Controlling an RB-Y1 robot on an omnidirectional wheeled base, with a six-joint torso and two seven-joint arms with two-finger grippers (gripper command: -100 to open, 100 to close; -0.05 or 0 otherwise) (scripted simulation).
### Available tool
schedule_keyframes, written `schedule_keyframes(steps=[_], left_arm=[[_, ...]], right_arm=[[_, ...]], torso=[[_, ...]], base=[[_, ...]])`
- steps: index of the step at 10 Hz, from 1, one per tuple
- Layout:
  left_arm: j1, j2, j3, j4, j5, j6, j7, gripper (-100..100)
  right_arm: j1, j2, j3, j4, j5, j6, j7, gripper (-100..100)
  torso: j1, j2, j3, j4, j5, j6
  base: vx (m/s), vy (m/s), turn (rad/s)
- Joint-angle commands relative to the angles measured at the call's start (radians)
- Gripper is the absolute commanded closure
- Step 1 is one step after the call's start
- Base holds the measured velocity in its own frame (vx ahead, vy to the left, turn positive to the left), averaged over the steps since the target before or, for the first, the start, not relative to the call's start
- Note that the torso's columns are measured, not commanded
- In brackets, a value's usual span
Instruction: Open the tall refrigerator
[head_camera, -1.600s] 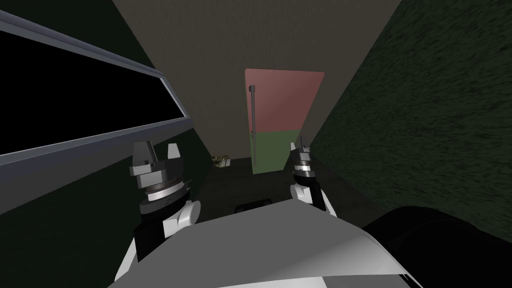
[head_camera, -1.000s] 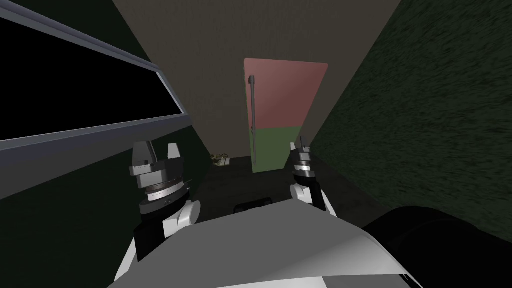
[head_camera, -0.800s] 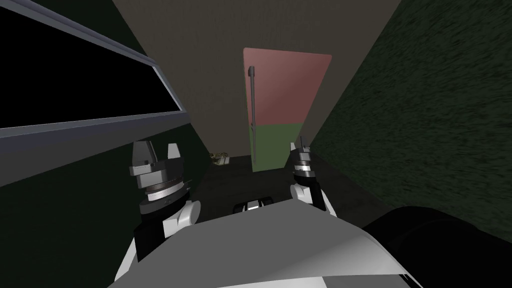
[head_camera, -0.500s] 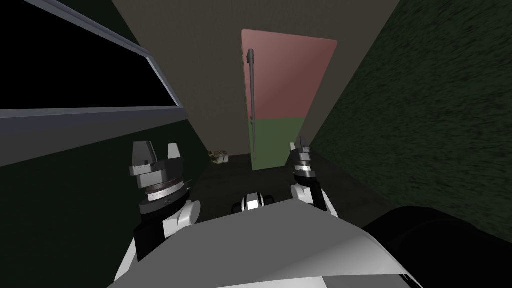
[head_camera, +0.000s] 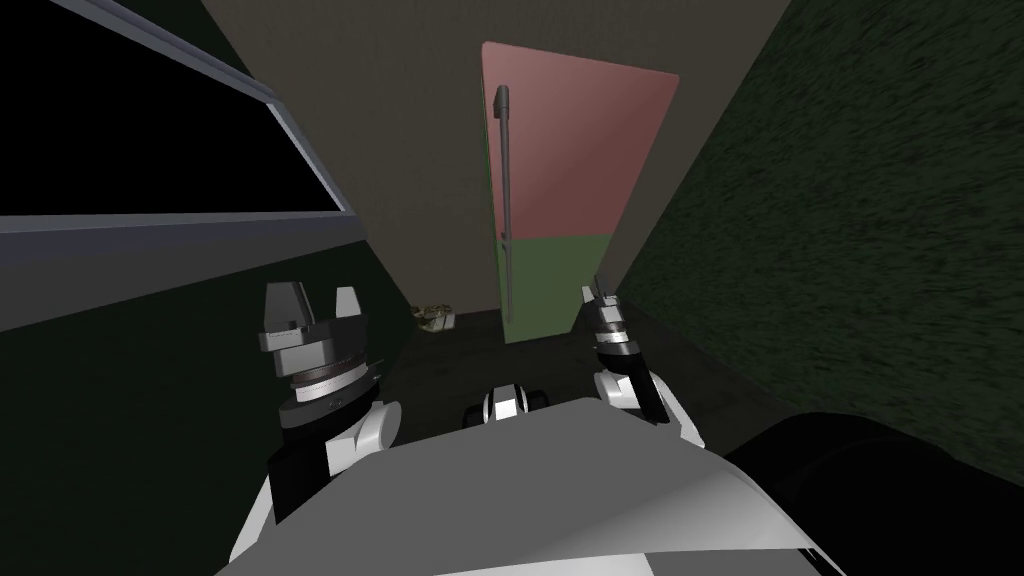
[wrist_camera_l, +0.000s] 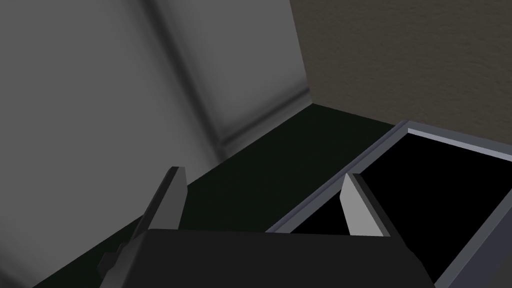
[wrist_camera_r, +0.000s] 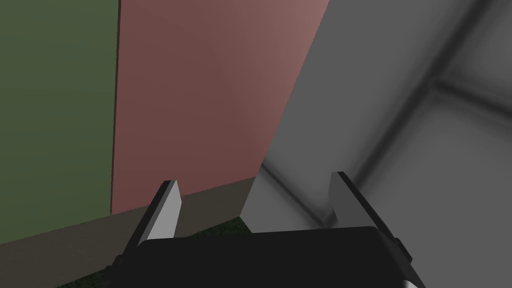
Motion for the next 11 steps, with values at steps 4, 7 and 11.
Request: schedule_keyframes(steps=[4, 7, 11], left_arm=[[0.0, 0.0, 0.0, 0.0, 0.0, 0.0, 0.0, 0], [0.0, 0.0, 0.0, 0.0, 0.0, 0.0, 0.0, 0], [0.0, 0.0, 0.0, 0.0, 0.0, 0.0, 0.0, 0]], right_arm=[[0.036, -0.137, -0.113, 0.007, 0.103, -0.005, -0.001, -100], [0.061, -0.209, -0.187, 0.008, 0.172, -0.009, -0.001, -100], [0.096, -0.314, -0.296, 0.014, 0.272, -0.015, -0.002, -100]], torso=[[0.001, 0.001, 0.0, 0.0, 0.0, 0.0], [0.001, 0.002, 0.001, 0.001, 0.0, 0.0], [-0.001, 0.003, 0.002, 0.001, 0.0, 0.0]], base=[[0.147, 0.105, -0.115], [0.165, 0.148, -0.136], [0.168, 0.149, -0.158]])
